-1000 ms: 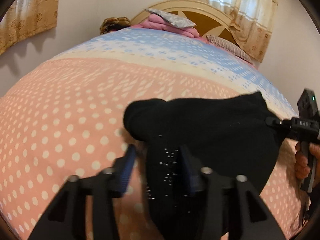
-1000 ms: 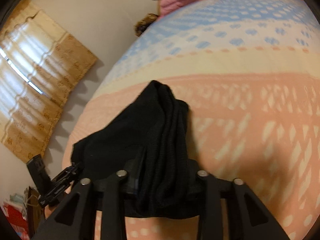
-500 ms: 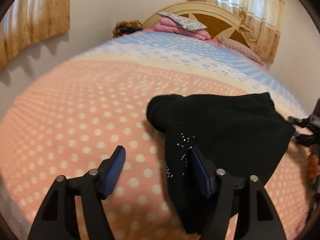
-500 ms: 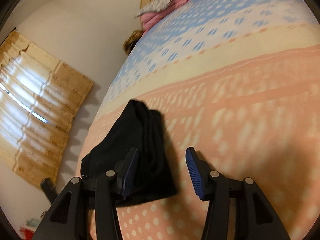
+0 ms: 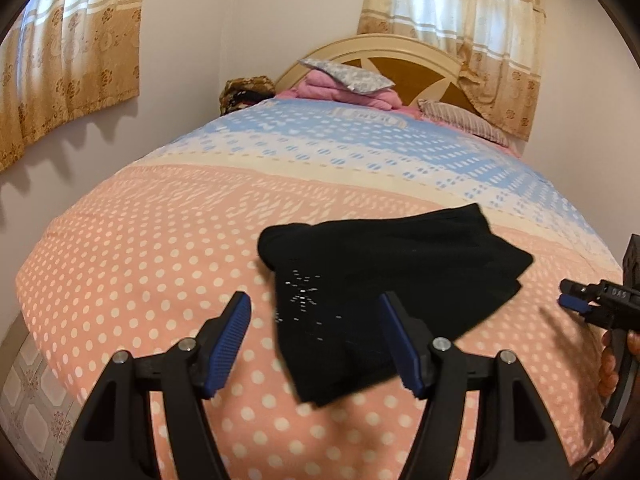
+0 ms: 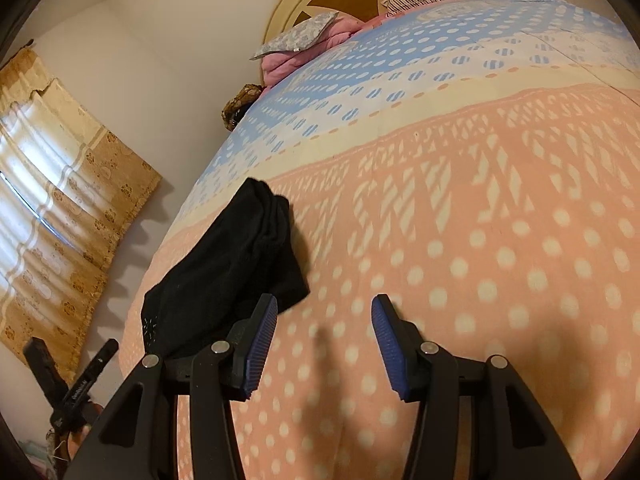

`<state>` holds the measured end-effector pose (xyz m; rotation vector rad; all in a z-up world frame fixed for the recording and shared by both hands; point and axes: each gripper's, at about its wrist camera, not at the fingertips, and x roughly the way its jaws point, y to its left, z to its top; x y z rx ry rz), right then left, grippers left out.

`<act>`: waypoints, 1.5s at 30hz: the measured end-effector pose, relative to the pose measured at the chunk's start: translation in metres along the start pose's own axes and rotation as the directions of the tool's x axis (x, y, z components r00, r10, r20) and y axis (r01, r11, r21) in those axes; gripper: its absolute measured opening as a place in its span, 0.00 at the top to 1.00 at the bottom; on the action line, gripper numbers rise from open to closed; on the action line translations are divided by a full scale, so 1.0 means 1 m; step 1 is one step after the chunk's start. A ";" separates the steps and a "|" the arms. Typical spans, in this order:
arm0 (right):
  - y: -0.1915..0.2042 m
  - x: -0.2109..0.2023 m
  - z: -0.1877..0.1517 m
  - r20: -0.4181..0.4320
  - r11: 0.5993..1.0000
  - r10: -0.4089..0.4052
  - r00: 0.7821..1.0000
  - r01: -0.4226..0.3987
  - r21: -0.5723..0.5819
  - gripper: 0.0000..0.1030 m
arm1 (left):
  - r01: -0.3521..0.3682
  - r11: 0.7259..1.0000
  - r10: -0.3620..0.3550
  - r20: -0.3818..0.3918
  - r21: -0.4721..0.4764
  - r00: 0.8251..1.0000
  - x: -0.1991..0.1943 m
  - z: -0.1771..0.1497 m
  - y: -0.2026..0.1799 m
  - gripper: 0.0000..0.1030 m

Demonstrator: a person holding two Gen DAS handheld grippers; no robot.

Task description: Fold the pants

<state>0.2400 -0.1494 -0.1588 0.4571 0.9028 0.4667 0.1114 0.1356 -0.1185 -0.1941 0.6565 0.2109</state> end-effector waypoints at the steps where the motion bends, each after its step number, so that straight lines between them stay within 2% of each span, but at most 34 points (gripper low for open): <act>1: 0.005 -0.005 -0.004 0.001 1.000 0.002 1.000 -0.002 -0.004 0.50 | 0.003 1.000 -0.004 0.007 0.005 1.000 -0.005 0.000 -0.002 0.33; 6: 0.052 -0.034 -0.024 0.067 0.989 -0.033 0.997 0.042 -0.139 0.50 | 0.026 0.999 -0.027 0.066 0.019 0.997 -0.031 0.001 -0.013 0.27; 10: 0.094 -0.061 -0.040 0.123 0.959 -0.061 0.991 0.092 -0.269 0.47 | 0.045 0.998 -0.049 0.107 0.034 0.993 -0.049 0.003 -0.020 0.26; 13: 0.120 -0.079 -0.048 0.168 0.931 -0.080 0.983 0.134 -0.338 0.46 | 0.053 0.998 -0.059 0.138 0.045 0.989 -0.061 0.005 -0.024 0.19; 15: 0.132 -0.086 -0.050 0.180 0.922 -0.082 0.980 0.143 -0.360 0.43 | 0.056 0.997 -0.063 0.154 0.050 0.986 -0.067 0.007 -0.026 0.11; 18: 0.147 -0.097 -0.052 0.206 0.908 -0.099 0.974 0.173 -0.381 0.42 | 0.060 0.997 -0.069 0.186 0.052 0.980 -0.076 0.011 -0.028 0.09; 28: 0.167 -0.118 -0.056 0.270 0.896 -0.091 0.959 0.197 -0.399 0.35 | 0.064 0.997 -0.069 0.205 0.033 0.976 -0.082 0.013 -0.026 0.06; 36: 0.163 -0.117 -0.061 0.255 0.903 -0.106 0.961 0.200 -0.381 0.35 | 0.083 0.996 -0.086 0.195 0.028 0.977 -0.080 0.012 -0.027 0.06; 39: 0.161 -0.119 -0.057 0.246 0.920 -0.081 0.966 0.167 -0.355 0.35 | 0.097 0.995 -0.098 0.184 0.018 0.978 -0.076 0.013 -0.028 0.06; 45: 0.164 -0.118 -0.058 0.254 0.913 -0.087 0.963 0.179 -0.366 0.35 | 0.093 0.995 -0.095 0.192 0.021 0.977 -0.078 0.011 -0.029 0.06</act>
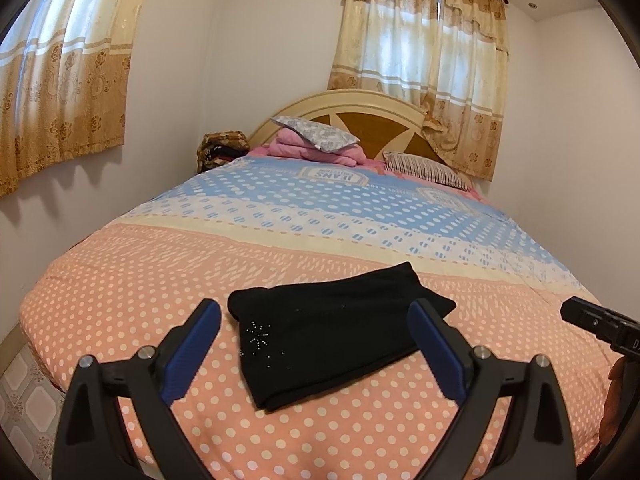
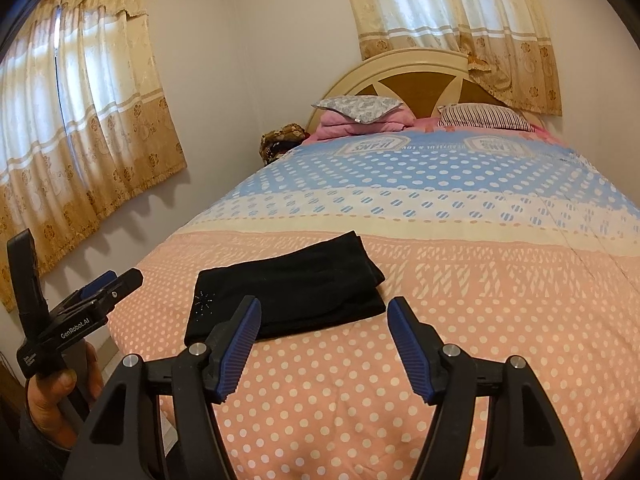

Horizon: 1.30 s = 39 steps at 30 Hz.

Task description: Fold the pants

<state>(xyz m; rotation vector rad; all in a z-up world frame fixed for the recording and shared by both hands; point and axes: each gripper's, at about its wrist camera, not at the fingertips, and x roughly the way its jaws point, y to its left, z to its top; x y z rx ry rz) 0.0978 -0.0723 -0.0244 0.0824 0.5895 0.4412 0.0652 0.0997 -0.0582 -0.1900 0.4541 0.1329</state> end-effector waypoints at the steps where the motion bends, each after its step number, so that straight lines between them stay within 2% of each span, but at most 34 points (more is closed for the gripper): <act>1: 0.001 -0.001 -0.001 0.003 1.000 -0.002 1.000 0.002 0.001 0.35 | 0.001 1.000 -0.001 -0.004 0.002 1.000 0.000 0.001 0.000 0.06; 8: 0.011 -0.004 -0.008 0.003 1.000 0.009 1.000 -0.009 -0.016 0.35 | 0.010 1.000 -0.011 0.019 0.027 1.000 -0.012 0.003 -0.009 0.05; 19: 0.014 -0.008 -0.008 0.019 1.000 0.007 1.000 -0.006 -0.025 0.34 | 0.005 1.000 -0.005 0.002 0.019 1.000 -0.006 0.001 -0.010 0.02; 26: 0.014 -0.013 -0.007 0.034 1.000 0.011 0.999 -0.010 -0.024 0.34 | -0.008 0.999 0.007 0.016 0.047 1.000 -0.009 0.002 -0.015 0.00; 34: 0.013 -0.016 -0.007 0.039 1.000 0.003 0.999 -0.002 -0.026 0.34 | -0.007 1.000 0.007 0.015 0.006 1.000 -0.012 0.006 -0.010 0.00; 37: 0.013 -0.015 -0.007 0.034 1.000 0.001 0.999 0.000 -0.026 0.34 | -0.024 1.000 0.024 0.006 0.009 1.000 -0.009 0.005 -0.009 0.00; 39: 0.014 -0.015 -0.008 0.031 1.000 0.002 1.000 -0.001 -0.027 0.34 | -0.010 1.000 0.009 0.005 0.019 1.000 -0.008 0.003 -0.011 0.00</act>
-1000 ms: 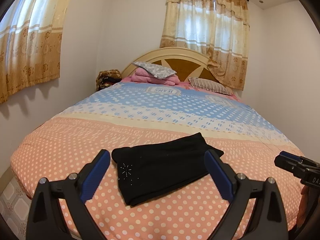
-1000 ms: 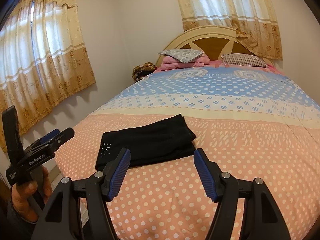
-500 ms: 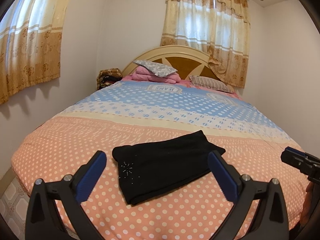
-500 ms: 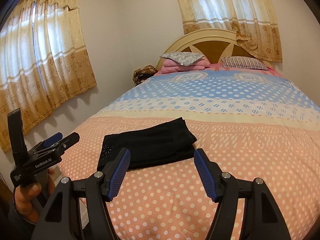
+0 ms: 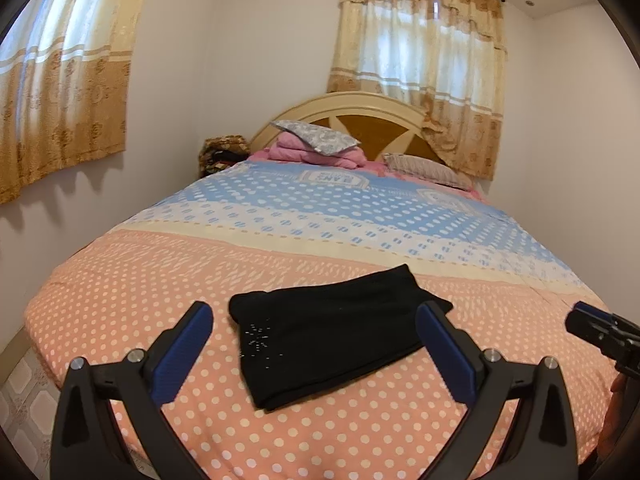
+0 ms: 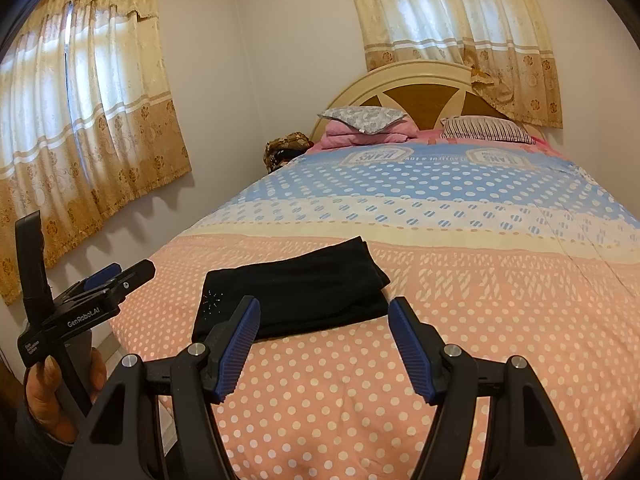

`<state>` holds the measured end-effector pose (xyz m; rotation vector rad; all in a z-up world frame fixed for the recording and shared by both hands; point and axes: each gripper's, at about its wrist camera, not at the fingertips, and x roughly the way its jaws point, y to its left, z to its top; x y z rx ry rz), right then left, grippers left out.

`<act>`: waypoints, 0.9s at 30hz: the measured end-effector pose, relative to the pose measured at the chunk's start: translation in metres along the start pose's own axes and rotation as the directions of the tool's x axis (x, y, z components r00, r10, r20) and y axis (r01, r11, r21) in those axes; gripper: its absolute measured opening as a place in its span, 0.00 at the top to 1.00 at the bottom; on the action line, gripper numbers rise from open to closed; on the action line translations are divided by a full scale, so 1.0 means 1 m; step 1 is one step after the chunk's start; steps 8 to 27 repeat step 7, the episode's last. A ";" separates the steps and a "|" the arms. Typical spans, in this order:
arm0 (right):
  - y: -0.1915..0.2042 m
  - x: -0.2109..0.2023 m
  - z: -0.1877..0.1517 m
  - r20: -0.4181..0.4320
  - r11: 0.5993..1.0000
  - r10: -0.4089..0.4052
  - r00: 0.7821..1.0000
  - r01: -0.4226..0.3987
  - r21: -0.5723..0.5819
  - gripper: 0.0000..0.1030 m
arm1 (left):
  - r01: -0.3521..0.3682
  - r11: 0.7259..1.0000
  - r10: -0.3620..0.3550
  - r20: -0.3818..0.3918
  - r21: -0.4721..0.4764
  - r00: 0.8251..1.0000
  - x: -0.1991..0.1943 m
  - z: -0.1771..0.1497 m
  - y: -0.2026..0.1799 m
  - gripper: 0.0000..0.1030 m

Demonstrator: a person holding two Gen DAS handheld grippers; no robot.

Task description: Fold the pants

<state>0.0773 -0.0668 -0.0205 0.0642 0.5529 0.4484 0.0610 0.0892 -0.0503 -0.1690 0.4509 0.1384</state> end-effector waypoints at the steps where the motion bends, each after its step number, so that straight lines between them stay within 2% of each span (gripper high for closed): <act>1: 0.001 0.000 0.000 -0.001 1.000 0.000 1.000 0.000 -0.001 0.34 | -0.010 1.000 0.010 -0.001 0.008 1.000 0.001 -0.001 -0.001 0.00; 7: 0.000 0.000 -0.003 -0.004 1.000 -0.001 1.000 0.001 -0.004 0.34 | -0.009 0.999 0.008 0.010 0.042 1.000 0.000 -0.005 -0.010 0.00; 27: 0.000 0.000 -0.003 -0.004 1.000 -0.001 1.000 0.001 -0.004 0.34 | -0.009 0.999 0.008 0.010 0.042 1.000 0.000 -0.005 -0.010 0.00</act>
